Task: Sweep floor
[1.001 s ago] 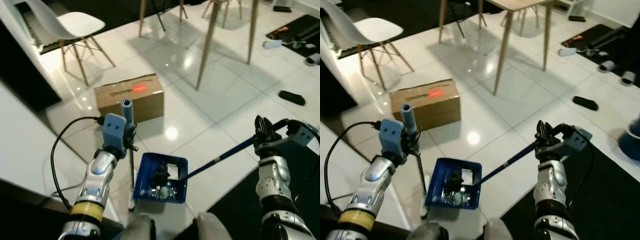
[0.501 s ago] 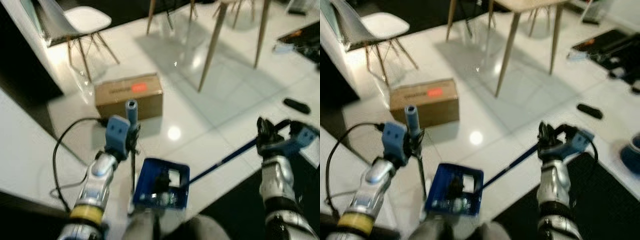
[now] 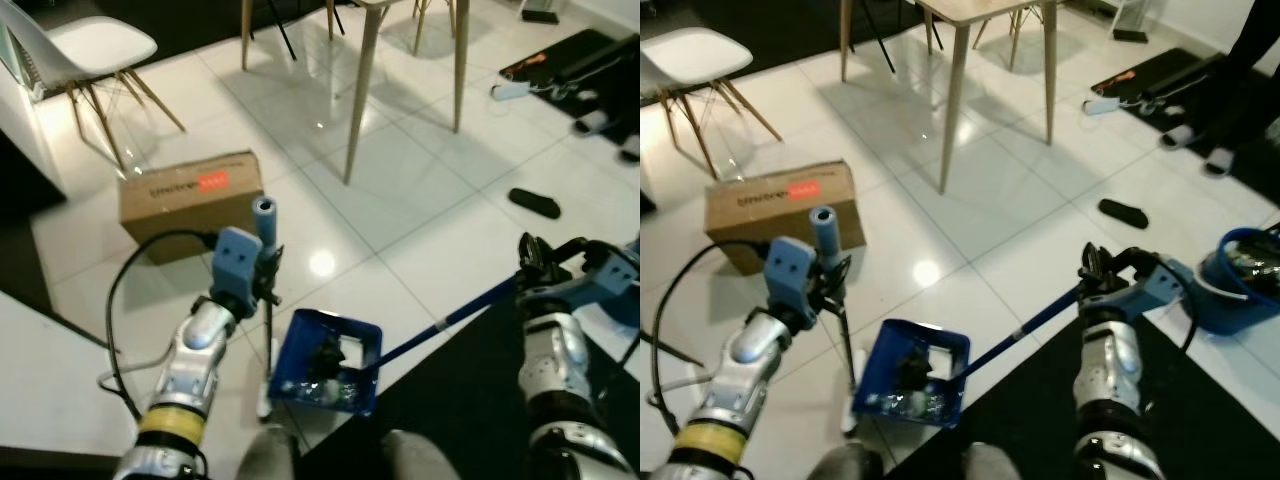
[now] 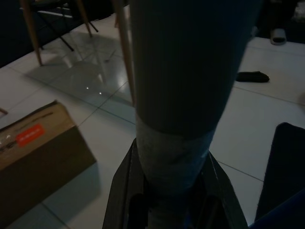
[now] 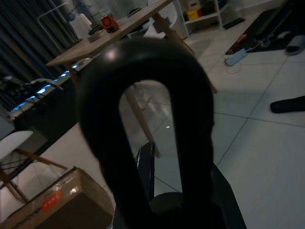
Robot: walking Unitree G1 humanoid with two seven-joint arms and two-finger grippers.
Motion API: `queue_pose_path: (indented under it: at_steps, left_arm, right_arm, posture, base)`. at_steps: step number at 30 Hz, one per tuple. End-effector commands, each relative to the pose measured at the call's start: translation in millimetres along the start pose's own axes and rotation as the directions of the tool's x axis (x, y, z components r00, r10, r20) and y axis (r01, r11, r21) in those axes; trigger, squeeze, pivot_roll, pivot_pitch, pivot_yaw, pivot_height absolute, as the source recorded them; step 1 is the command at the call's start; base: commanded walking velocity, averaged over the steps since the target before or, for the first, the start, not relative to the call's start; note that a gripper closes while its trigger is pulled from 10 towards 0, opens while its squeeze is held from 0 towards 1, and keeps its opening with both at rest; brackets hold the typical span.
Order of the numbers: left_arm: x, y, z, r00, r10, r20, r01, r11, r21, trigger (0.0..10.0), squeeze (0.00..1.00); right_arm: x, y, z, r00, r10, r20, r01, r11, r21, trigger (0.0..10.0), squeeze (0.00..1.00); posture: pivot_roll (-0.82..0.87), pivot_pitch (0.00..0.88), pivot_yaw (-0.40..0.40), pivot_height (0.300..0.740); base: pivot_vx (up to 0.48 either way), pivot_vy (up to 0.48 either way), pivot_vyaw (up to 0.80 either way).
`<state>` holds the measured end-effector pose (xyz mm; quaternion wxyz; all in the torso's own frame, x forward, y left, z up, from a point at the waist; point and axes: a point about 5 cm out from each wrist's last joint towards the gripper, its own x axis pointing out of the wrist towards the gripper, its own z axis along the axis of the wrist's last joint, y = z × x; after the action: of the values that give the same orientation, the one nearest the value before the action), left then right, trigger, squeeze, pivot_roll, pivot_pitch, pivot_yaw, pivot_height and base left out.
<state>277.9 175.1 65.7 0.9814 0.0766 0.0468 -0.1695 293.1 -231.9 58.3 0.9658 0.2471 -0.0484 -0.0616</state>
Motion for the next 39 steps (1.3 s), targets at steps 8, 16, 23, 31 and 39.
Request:
queue_pose_path:
  at_steps: [8,16,23,31,39]
  left_arm:
    - [6.7,-3.7,14.6,0.998,-0.015,0.066,0.015,1.0,0.006,10.0,0.0]
    - [7.1,-4.7,14.2,0.998,-0.016,0.062,0.016,1.0,0.003,10.0,0.0]
    - [7.6,-5.1,13.7,0.998,-0.017,0.059,0.017,1.0,0.001,10.0,0.0]
    - [6.4,-3.6,14.6,0.998,-0.013,0.065,0.013,1.0,0.0,10.0,0.0]
    - [5.1,-4.0,15.2,0.997,-0.017,0.072,0.017,1.0,-0.003,10.0,0.0]
  right_arm:
    - [-3.5,-8.1,-0.1,0.999,-0.031,-0.007,0.031,0.999,0.014,10.0,0.0]
    - [-3.7,-7.7,-0.8,0.999,-0.032,-0.01,0.032,0.999,0.012,10.0,0.0]
    - [-3.6,-8.3,-0.2,0.999,-0.035,-0.008,0.035,0.999,0.012,10.0,0.0]
    - [-2.9,-6.6,-1.2,0.999,-0.03,-0.01,0.031,0.999,0.018,10.0,0.0]
    - [-3.6,-7.0,-2.0,0.999,-0.028,-0.015,0.029,0.999,0.016,10.0,0.0]
  posture:
    - [0.03,0.008,0.009,0.74]
    - [0.02,0.012,0.01,0.74]
    - [0.03,0.012,0.009,0.74]
    - [0.03,0.007,0.004,0.74]
    - [0.03,0.002,0.003,0.74]
  base:
    - [0.0,-0.48,0.0]
    - [0.0,-0.48,0.0]
    - [0.0,-0.48,0.0]
    - [0.0,-0.48,0.0]
    - [0.0,-0.48,0.0]
